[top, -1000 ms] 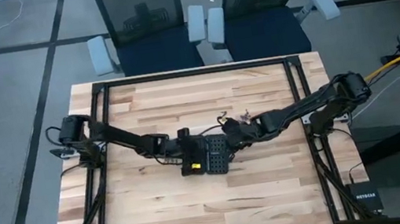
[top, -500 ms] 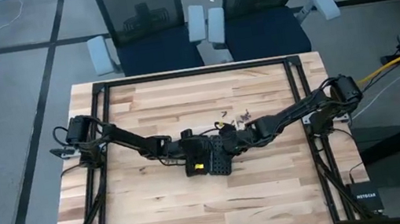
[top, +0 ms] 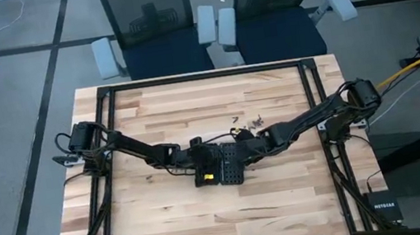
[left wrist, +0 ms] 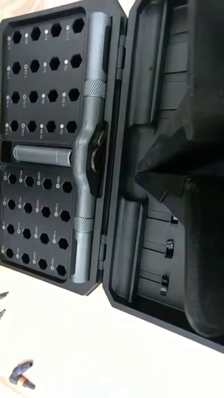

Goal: Prefit tool cases
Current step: Remove the gray t handle ratchet wrench from the black prefit tool case

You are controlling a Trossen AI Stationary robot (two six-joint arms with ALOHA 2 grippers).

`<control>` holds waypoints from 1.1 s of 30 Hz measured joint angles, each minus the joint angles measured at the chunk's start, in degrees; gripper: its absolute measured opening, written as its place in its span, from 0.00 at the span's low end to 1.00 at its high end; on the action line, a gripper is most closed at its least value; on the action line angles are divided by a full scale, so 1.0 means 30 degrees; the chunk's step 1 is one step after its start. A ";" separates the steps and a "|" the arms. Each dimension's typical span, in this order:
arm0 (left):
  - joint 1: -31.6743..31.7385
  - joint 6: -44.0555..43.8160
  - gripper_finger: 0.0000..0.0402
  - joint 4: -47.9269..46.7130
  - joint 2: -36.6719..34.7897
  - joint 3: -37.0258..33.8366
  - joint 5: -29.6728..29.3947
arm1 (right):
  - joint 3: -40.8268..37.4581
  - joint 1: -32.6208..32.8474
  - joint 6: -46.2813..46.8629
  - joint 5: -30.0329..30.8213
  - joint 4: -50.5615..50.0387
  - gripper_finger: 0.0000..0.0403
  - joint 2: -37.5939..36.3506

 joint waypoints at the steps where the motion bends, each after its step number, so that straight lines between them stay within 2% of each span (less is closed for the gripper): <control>1: 0.0000 -0.0005 0.00 0.0005 0.0000 0.0000 0.0003 | -0.0012 -0.0007 0.0135 0.0005 -0.0111 0.00 0.0157; 14: 0.0014 -0.0944 0.00 0.0214 0.0017 -0.0036 -0.0162 | 0.0005 0.0386 0.2098 -0.0597 0.2544 0.00 0.1555; 17: 0.0022 -0.1258 0.00 0.0295 0.0026 -0.0040 -0.0171 | -0.0058 0.0364 0.2136 -0.0715 0.4267 0.00 0.1584; 21: -0.0015 -0.1302 0.00 0.0606 0.0155 -0.0015 0.0015 | 0.0000 0.0134 0.2151 0.0443 0.7379 0.00 0.1547; 24: -0.0093 -0.1606 0.00 0.0735 0.0240 -0.0015 0.0026 | -0.0006 -0.0378 0.1847 0.0402 0.8264 0.00 0.1513; 30: -0.0104 -0.0270 0.00 0.0073 -0.0343 -0.0047 -0.0061 | -0.0007 -0.0960 -0.0928 -0.0167 0.4429 0.00 0.0385; 33: 0.0006 0.1092 0.00 0.0035 -0.1399 -0.0073 -0.0875 | -0.0007 -0.1253 -0.2571 -0.0162 0.2946 0.00 -0.0194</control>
